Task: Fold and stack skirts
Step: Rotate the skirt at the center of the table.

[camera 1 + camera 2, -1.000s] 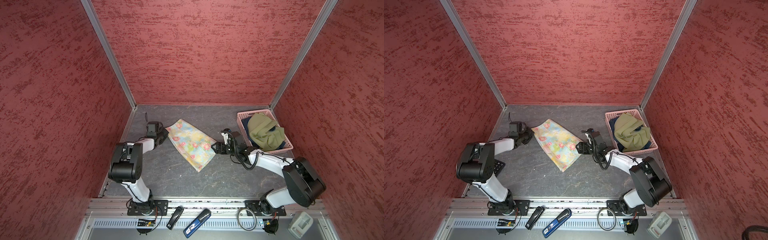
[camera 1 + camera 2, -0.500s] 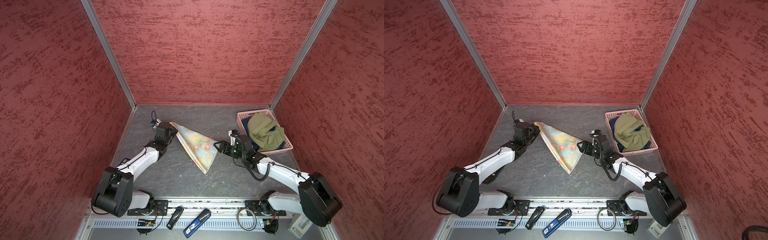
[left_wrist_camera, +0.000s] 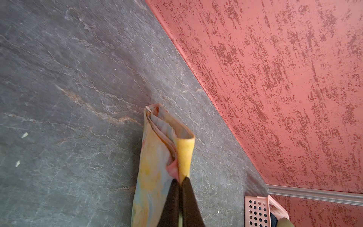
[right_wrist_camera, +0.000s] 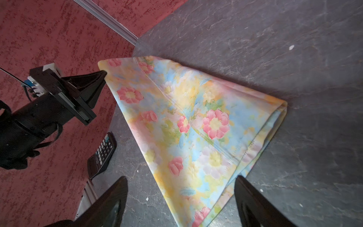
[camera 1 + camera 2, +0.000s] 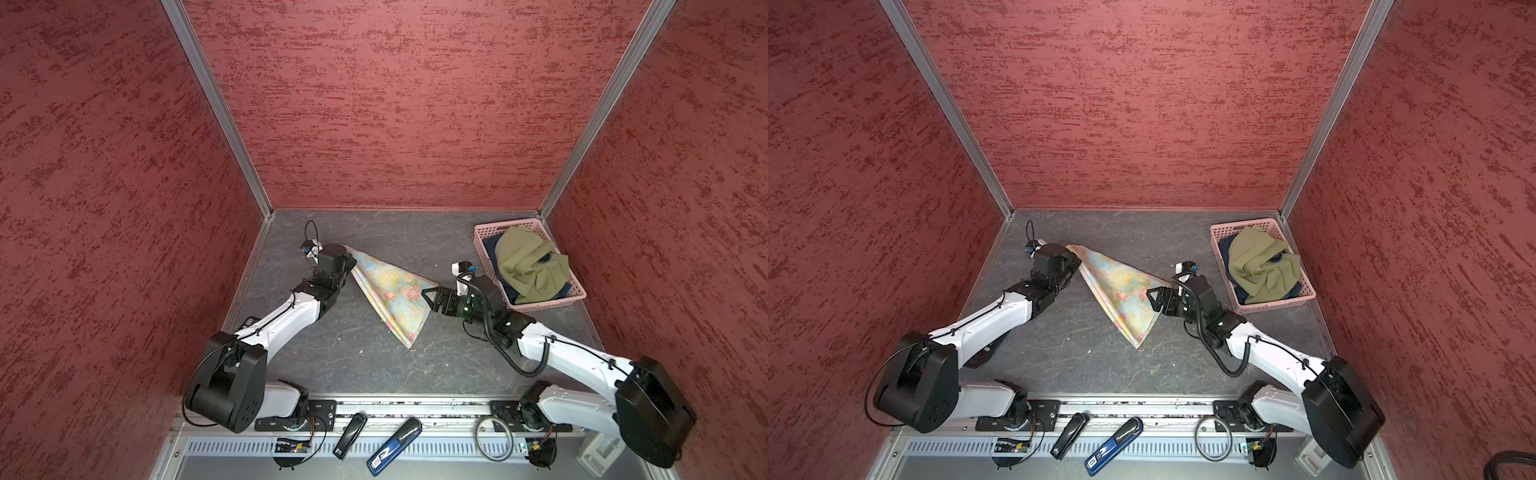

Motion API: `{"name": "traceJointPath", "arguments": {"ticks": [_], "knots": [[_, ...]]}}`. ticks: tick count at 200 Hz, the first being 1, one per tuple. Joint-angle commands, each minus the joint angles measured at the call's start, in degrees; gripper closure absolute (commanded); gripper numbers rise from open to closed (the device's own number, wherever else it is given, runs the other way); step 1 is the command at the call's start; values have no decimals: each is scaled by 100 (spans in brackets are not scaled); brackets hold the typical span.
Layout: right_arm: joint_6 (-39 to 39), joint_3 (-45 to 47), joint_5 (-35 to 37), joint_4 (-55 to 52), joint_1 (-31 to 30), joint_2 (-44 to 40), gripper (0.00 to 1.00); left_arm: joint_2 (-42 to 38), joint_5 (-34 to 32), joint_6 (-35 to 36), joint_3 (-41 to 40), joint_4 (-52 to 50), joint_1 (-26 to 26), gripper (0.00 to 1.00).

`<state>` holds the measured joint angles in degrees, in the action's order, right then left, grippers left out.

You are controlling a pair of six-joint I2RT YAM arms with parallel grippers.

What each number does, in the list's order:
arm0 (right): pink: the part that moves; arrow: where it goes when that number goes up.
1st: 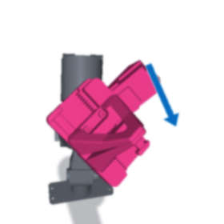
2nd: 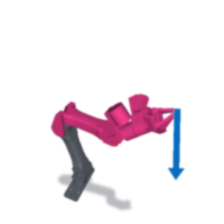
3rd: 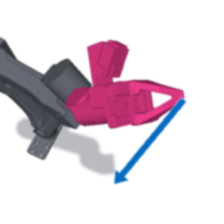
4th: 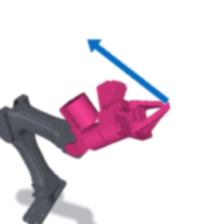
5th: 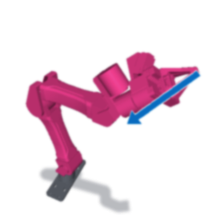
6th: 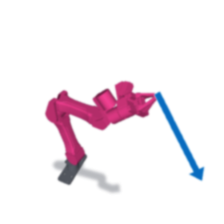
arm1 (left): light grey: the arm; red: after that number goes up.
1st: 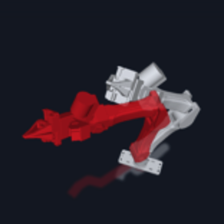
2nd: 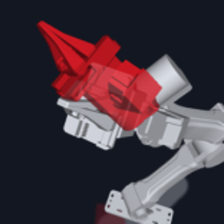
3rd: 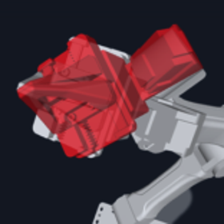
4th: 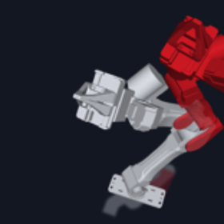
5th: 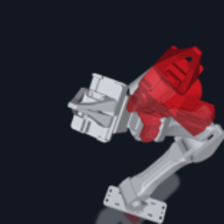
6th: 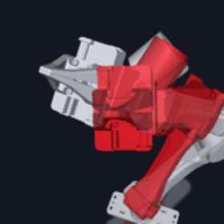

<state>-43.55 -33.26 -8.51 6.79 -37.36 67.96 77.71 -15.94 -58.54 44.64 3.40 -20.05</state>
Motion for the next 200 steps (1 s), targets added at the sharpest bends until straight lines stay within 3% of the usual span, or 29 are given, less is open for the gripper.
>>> {"name": "traceJointPath", "arguments": {"ticks": [1, 41, 91, 136, 200], "knots": [[-513, 65, 169, 204, -190, 88, 15, -174, -245, -113, -127, -85, -16, 100], [-3138, 661, 378, 997, -373, -355, 16, -145, -328, -177, 87, -104, -77, 100], [-5241, 323, 1485, 1046, -1383, -264, 17, -171, -444, -394, 140, -143, -192, 100], [-6390, 83, 2327, 1159, -2075, 166, 14, -218, -496, -552, 53, -103, -209, 100], [-7350, 84, 2377, 2263, -2638, 1492, 13, -336, -524, -511, -42, -38, -203, 100]]}}
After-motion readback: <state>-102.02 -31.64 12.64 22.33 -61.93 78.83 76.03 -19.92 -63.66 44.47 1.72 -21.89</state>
